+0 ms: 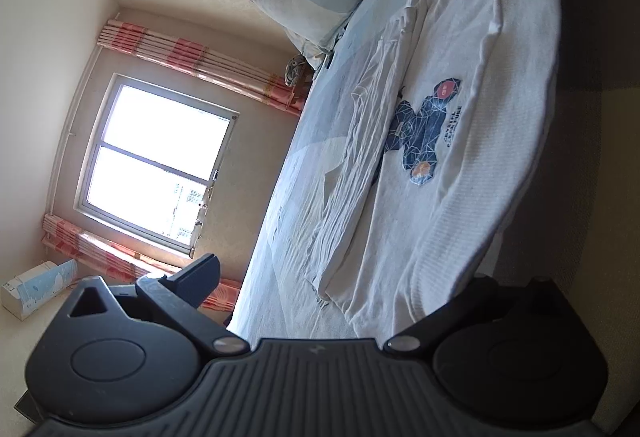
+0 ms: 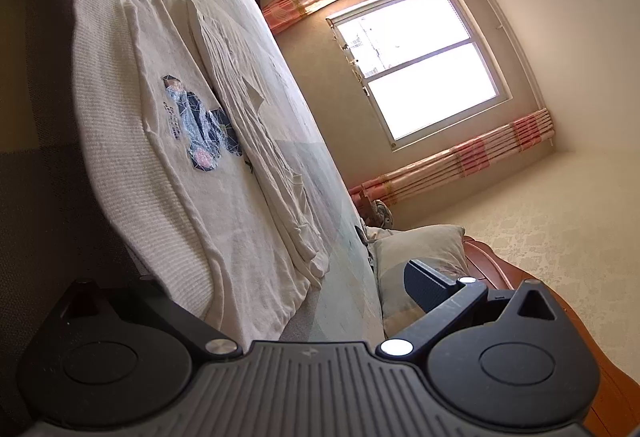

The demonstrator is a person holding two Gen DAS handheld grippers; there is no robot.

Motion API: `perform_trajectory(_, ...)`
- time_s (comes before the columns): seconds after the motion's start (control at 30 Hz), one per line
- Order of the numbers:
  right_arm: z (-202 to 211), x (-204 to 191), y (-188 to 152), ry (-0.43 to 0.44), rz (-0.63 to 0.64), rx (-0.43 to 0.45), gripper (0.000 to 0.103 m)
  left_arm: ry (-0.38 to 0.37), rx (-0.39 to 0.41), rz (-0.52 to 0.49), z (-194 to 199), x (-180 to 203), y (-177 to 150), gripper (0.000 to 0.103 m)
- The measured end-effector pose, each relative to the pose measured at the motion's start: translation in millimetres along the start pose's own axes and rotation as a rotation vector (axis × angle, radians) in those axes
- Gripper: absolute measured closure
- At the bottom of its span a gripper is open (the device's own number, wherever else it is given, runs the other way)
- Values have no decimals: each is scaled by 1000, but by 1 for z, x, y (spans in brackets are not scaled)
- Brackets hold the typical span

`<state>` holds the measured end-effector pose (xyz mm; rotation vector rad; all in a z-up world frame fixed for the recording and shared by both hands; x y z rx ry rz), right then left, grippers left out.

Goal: Fold clothes

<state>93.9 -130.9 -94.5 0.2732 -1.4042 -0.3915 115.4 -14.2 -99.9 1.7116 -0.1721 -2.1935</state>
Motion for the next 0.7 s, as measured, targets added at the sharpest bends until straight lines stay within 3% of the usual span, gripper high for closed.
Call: perform_trajectory(0.7,-99,31,28,-83,-45,-37,0,36,-28,51,-91,-39,15,0)
Point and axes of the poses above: each gripper's, at about its wrist camera, not at the fingertips, and z roughly against the way its jaws point, x to its right, y to its top, the point moved 3 cm from there along -z, roughly the way its jaws point, and after that the axes turned 3 degrees about -y, right-handed, at the moved point
